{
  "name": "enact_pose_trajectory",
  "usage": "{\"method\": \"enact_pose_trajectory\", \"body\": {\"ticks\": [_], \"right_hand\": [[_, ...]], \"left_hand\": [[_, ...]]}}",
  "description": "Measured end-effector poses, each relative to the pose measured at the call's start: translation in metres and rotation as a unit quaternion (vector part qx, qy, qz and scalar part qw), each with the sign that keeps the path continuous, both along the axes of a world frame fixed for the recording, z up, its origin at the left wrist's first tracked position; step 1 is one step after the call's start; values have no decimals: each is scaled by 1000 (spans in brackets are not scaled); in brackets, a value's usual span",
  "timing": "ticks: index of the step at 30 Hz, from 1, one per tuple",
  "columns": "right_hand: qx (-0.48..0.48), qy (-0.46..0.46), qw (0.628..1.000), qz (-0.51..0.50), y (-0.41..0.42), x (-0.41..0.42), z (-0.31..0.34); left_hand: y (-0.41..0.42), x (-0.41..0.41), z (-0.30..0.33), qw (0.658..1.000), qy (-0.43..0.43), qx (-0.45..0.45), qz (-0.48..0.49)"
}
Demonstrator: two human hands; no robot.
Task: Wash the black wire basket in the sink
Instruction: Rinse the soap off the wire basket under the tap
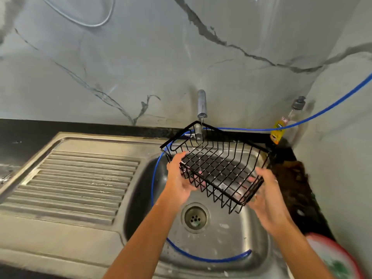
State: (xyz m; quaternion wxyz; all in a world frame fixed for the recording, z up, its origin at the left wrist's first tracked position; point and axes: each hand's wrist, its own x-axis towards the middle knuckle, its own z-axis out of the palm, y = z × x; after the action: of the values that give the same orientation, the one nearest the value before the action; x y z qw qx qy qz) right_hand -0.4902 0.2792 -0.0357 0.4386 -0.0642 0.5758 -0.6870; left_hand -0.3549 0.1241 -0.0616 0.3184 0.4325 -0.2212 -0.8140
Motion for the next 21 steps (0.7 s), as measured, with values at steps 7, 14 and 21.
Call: {"method": "enact_pose_trajectory", "body": {"ticks": [7, 14, 21], "right_hand": [[143, 322, 936, 9, -23, -17, 23], [160, 534, 787, 266, -108, -7, 74], [174, 345, 838, 386, -194, -9, 55]], "left_hand": [[-12, 7, -12, 995, -97, -1, 30], [-16, 9, -15, 997, -80, -7, 20], [-21, 13, -20, 997, -75, -19, -13]]}}
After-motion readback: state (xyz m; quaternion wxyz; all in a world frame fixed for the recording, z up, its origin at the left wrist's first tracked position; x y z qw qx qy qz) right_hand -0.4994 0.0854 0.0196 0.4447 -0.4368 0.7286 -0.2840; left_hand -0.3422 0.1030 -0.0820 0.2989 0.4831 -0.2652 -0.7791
